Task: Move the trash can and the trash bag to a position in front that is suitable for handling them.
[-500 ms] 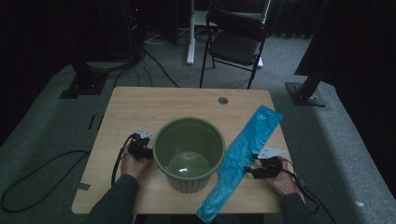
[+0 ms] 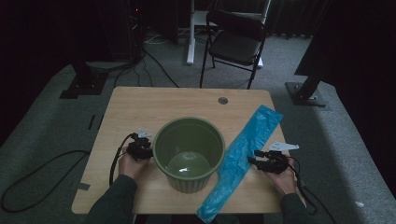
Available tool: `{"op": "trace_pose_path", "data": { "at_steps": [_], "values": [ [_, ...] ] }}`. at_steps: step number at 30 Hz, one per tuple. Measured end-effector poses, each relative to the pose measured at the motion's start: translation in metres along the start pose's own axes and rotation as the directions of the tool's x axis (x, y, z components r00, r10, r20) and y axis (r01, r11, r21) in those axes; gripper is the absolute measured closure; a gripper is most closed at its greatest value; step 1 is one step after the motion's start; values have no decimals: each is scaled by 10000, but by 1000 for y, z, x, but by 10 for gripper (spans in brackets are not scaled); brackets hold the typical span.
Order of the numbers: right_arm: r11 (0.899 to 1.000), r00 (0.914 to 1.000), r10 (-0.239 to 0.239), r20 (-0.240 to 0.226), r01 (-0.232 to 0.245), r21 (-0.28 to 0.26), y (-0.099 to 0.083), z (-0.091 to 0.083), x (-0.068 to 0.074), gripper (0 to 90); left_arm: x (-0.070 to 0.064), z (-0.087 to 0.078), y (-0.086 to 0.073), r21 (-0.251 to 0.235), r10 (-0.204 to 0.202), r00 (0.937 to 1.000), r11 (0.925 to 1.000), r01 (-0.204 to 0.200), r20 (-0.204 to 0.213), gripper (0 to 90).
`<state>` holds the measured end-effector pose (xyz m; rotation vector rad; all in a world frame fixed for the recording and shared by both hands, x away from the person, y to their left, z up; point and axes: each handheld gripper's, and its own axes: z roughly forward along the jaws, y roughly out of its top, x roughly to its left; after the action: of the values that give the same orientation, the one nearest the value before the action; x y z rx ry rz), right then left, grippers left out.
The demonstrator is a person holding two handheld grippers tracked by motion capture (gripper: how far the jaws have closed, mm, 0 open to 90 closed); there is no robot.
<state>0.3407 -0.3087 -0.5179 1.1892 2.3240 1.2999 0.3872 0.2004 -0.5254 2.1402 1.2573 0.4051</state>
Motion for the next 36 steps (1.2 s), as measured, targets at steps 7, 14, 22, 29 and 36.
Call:
{"op": "trace_pose_path", "data": {
  "at_steps": [7,14,22,29,36],
  "values": [
    [9991,9991,-393,-173,395,136,12,5,21,439,-4,-30,-2,-903,-19,9980,9959,76,634,554],
    [9969,9972,-687,-282,697,357,21,13,38,495,-12,-52,-5,-1420,168,9943,9899,-16,1053,547],
    [9931,9981,-610,-62,613,1004,19,31,42,492,-28,-58,-7,-1537,611,9880,9874,-390,1418,542],
    [9918,9918,-877,-926,956,851,29,38,65,503,-35,-63,-9,-1615,839,9847,9851,-590,1525,541],
    [9874,9791,-1312,-1555,1431,676,40,48,87,519,-35,-66,-9,-1725,833,9836,9835,-552,1597,541]
  ]
}}
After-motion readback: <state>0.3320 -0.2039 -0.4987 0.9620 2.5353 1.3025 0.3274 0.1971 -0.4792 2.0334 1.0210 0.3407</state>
